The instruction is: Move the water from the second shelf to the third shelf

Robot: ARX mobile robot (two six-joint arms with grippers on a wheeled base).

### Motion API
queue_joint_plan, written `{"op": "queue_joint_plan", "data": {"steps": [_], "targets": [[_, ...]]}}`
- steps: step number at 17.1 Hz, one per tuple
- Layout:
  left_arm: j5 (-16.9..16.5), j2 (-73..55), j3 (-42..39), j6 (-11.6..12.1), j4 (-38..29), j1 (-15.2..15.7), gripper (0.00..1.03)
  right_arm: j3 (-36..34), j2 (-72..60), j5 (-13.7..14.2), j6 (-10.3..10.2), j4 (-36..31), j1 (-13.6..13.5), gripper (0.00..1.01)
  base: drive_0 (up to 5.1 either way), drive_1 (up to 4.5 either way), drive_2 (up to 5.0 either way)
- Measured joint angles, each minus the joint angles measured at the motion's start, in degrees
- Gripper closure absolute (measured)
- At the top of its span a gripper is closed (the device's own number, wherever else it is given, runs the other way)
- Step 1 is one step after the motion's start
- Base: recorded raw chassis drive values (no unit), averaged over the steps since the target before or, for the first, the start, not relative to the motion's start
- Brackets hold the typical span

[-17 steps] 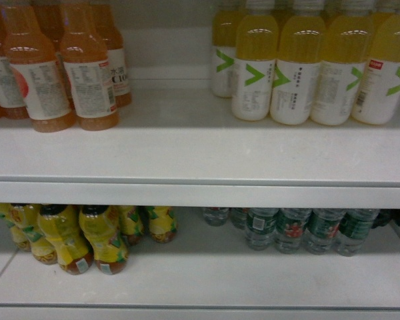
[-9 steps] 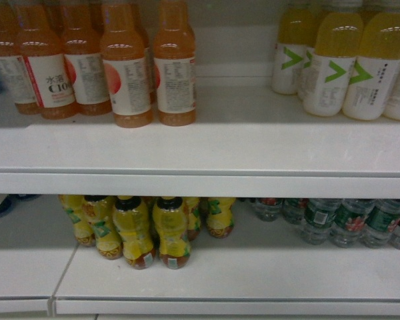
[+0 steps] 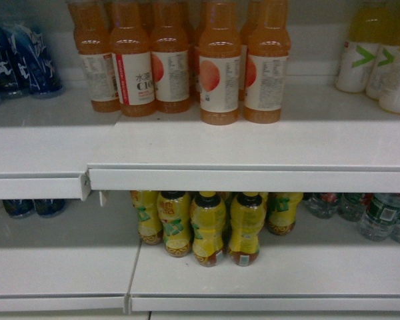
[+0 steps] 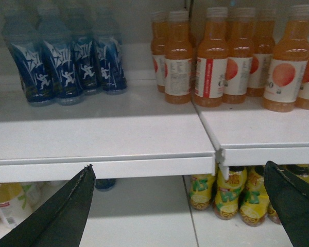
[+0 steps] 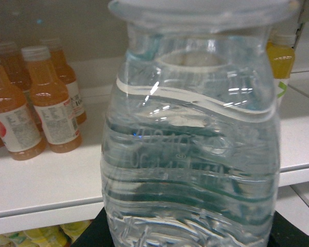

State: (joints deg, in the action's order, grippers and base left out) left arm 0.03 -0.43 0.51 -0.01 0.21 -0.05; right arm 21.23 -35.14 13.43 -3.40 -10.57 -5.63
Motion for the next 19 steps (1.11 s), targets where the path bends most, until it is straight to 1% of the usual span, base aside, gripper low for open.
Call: {"op": "queue_joint_plan", "data": {"steps": [2, 19], "targets": [[0.0, 0.0, 0.0, 0.0, -0.04, 0.0, 0.05, 0.0, 0.0, 0.0, 0.0, -0.07, 0.0, 0.6, 0.0, 0.0, 0.0], [0.0, 0.0, 0.0, 0.0, -0.02, 0.0, 0.05, 0.0, 0.0, -0.04, 0.0, -0.11, 0.0, 0.6, -4.9, 3.35, 1.4]]}}
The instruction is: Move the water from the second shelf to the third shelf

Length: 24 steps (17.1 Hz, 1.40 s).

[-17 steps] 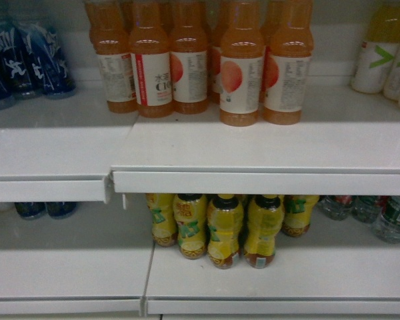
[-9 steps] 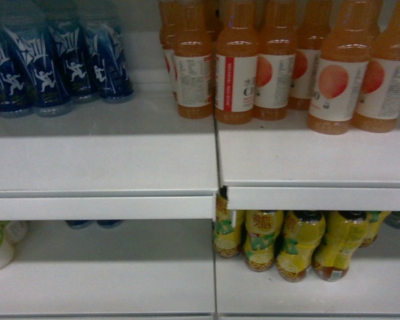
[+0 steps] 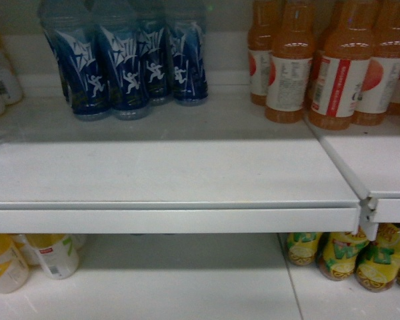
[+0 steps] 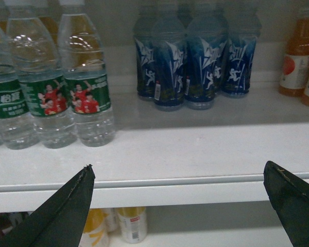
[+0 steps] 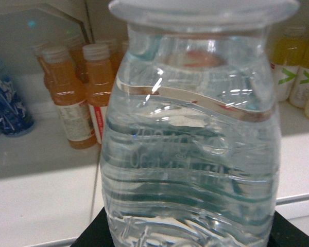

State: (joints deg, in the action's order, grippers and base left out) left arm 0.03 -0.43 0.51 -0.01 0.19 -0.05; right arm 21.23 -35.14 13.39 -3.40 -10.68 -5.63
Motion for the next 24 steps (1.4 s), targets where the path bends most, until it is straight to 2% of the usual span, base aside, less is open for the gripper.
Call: {"op": "queue_joint_plan", "data": {"steps": [24], "targets": [[0.0, 0.0, 0.0, 0.0, 0.02, 0.0, 0.05, 0.0, 0.02, -0.11, 0.0, 0.0, 0.0, 0.6, -4.9, 3.35, 1.4]]}}
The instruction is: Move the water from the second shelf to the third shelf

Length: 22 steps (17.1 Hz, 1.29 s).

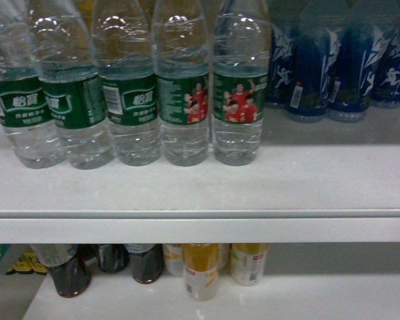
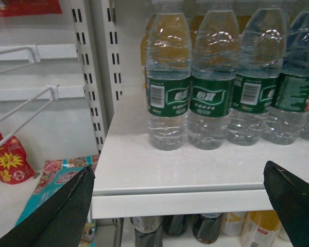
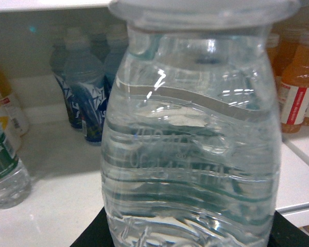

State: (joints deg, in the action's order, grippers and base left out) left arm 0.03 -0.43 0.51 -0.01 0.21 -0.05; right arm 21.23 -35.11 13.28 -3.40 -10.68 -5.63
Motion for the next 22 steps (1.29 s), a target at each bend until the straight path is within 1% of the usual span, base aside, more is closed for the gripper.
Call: {"op": "queue_joint_plan", "data": {"steps": [13, 16, 18, 20, 22], "targets": [[0.0, 0.0, 0.0, 0.0, -0.04, 0.0, 0.05, -0.04, -0.02, 0.17, 0.0, 0.02, 0.0, 0.6, -4.9, 2.58, 2.3], [0.13, 0.0, -0.02, 0.0, 0.0, -0.02, 0.05, -0.07, -0.04, -0.04, 0.0, 0.15, 0.0, 0.6, -3.2, 1.59, 1.6], [0.17, 0.0, -0.02, 0.02, -0.02, -0.02, 0.05, -0.07, -0.02, -0.92, -0.09, -0.11, -0.39, 0.6, -3.2, 1.59, 1.6], [0.17, 0.0, -0.02, 0.0, 0.0, 0.0, 0.05, -0.07, -0.04, -0.13, -0.17, 0.26, -0.31, 0.6, -3.2, 1.59, 1.6], [0.02, 0.0, -0.02, 0.0, -0.02, 0.0, 0.05, -0.07, -0.02, 0.02, -0.17, 0.04, -0.31, 0.6, -3.2, 1.59, 1.6]]}}
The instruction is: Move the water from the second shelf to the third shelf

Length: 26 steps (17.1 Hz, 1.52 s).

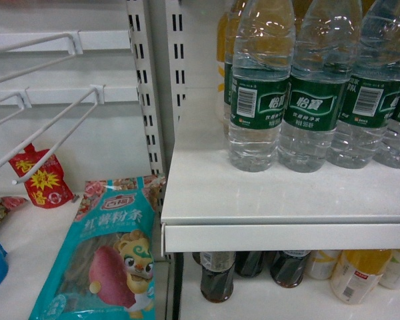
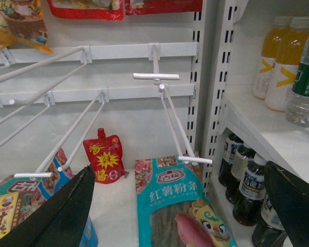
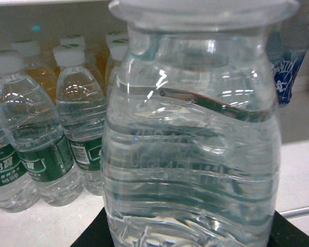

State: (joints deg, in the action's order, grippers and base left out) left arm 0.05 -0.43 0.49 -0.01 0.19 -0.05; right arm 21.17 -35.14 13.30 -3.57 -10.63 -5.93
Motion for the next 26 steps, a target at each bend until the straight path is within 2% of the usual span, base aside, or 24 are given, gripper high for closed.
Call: {"op": "queue_joint_plan", "data": {"steps": [3, 4, 5, 6, 8, 12, 14, 18, 21, 26], "targets": [[0.0, 0.0, 0.0, 0.02, 0.02, -0.02, 0.05, 0.0, 0.0, 0.04, 0.0, -0.02, -0.02, 0.6, -2.2, 1.06, 1.1], [0.0, 0.0, 0.0, 0.0, 0.0, 0.0, 0.05, 0.96, 0.63, -5.09, -0.5, 3.87, 1.86, 0.6, 0.0, 0.0, 0.0], [-0.02, 0.0, 0.0, 0.0, 0.0, -0.02, 0.05, 1.49, 2.03, -11.78, -1.09, 8.39, 2.86, 0.6, 0.0, 0.0, 0.0], [-0.02, 0.0, 0.0, 0.0, 0.0, 0.0, 0.05, 1.6, 3.19, -16.31, -1.81, 10.6, 2.78, 0.6, 0.0, 0.0, 0.0], [-0.02, 0.0, 0.0, 0.0, 0.0, -0.02, 0.05, 3.41, 2.47, -18.71, -2.43, 9.01, 0.98, 0.6, 0.0, 0.0, 0.0], [-0.02, 0.0, 0.0, 0.0, 0.02, 0.0, 0.05, 6.36, -4.98, -16.24, -0.94, 0.85, -0.66, 0.6, 0.0, 0.0, 0.0], [0.0, 0.0, 0.0, 0.0, 0.02, -0.02, 0.05, 6.4, -12.96, -16.33, -0.33, -3.74, -2.01, 0.6, 0.0, 0.0, 0.0], [-0.02, 0.0, 0.0, 0.0, 0.0, -0.02, 0.05, 6.38, -23.61, -16.09, 1.11, -13.99, -1.88, 0.6, 0.0, 0.0, 0.0], [0.0, 0.0, 0.0, 0.0, 0.0, -0.02, 0.05, 8.37, -34.03, -15.15, 1.7, -15.67, -1.92, 0.6, 0.0, 0.0, 0.0], [-0.02, 0.0, 0.0, 0.02, 0.0, 0.0, 0.05, 8.92, -34.05, -14.95, 1.66, -16.17, -1.95, 0.6, 0.0, 0.0, 0.0]]}}
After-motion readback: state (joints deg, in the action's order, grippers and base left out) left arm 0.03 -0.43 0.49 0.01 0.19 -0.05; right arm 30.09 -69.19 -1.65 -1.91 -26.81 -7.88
